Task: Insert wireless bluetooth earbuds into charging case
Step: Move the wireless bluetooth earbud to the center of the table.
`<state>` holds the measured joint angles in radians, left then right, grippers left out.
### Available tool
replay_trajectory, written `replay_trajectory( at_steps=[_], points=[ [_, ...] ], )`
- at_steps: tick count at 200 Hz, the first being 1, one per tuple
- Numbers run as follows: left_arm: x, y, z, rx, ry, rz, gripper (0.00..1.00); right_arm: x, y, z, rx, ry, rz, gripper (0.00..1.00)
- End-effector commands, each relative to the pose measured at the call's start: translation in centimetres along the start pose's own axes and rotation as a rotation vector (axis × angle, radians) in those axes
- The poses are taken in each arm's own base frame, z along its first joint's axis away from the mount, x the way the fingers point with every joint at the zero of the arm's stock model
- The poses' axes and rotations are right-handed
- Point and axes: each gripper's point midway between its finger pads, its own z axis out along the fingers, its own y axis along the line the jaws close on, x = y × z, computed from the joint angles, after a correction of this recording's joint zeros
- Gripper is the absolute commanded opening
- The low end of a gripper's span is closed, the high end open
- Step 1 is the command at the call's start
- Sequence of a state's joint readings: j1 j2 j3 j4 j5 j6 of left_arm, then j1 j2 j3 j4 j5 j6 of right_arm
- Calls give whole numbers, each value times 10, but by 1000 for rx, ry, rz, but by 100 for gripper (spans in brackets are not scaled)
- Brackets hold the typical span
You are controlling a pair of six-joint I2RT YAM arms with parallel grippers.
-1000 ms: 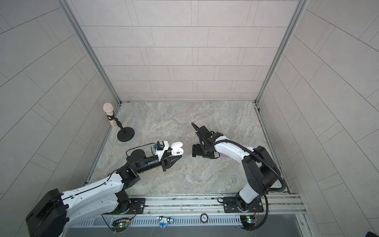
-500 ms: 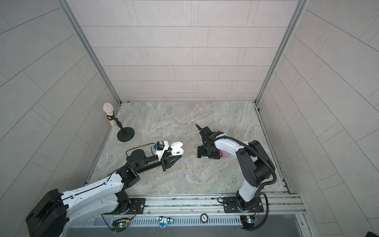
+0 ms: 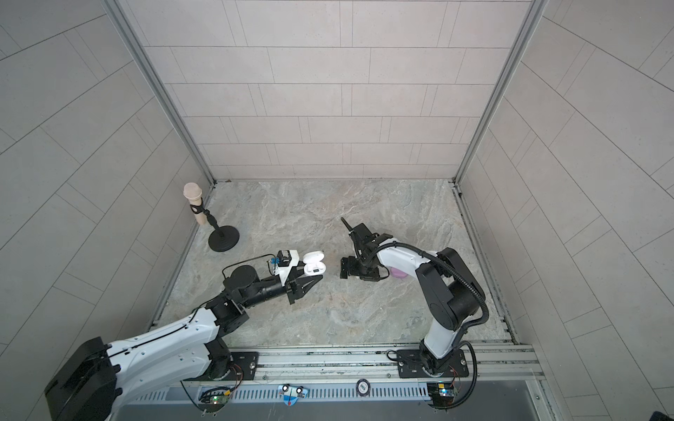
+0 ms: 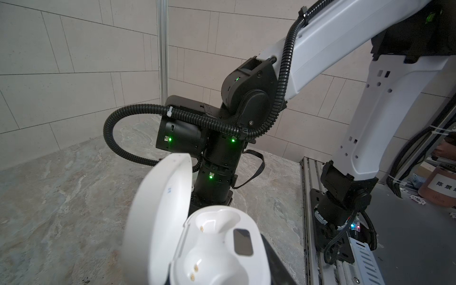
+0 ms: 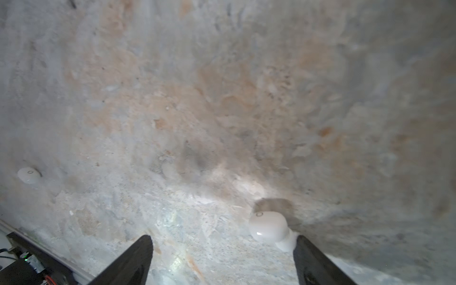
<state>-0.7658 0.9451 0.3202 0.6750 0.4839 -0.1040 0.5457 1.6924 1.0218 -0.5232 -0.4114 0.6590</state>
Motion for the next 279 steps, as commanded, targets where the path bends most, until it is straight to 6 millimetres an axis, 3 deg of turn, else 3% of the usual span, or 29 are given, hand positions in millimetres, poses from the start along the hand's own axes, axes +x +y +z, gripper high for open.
replay_trajectory(
  at_steps=[1,26,41,98,128,174,217,249,279],
  points=[
    [-6,1,-3,-8,-23,18,15,-6,35,-12,-95,-31,-38,92],
    [-6,1,-3,-11,-23,18,15,-6,61,-18,-156,-42,-102,92],
    [-6,1,-4,-11,-25,20,14,-6,62,-22,-126,-47,-128,92],
    [-8,1,-5,-17,-29,23,14,-13,6,-37,174,-89,-103,88],
    [-9,1,-5,-17,-32,23,14,-14,-4,-30,201,-86,-80,85],
    [-10,1,-5,-16,-33,25,14,-13,0,-18,177,-71,-76,80],
    [-10,1,-5,-18,-32,23,14,-6,0,-4,172,-36,-56,66],
    [-9,2,-5,-21,-28,22,14,-2,10,8,123,-25,-39,64],
    [-8,2,-5,-22,-25,20,14,-10,20,17,119,-31,-71,63]
  ],
)
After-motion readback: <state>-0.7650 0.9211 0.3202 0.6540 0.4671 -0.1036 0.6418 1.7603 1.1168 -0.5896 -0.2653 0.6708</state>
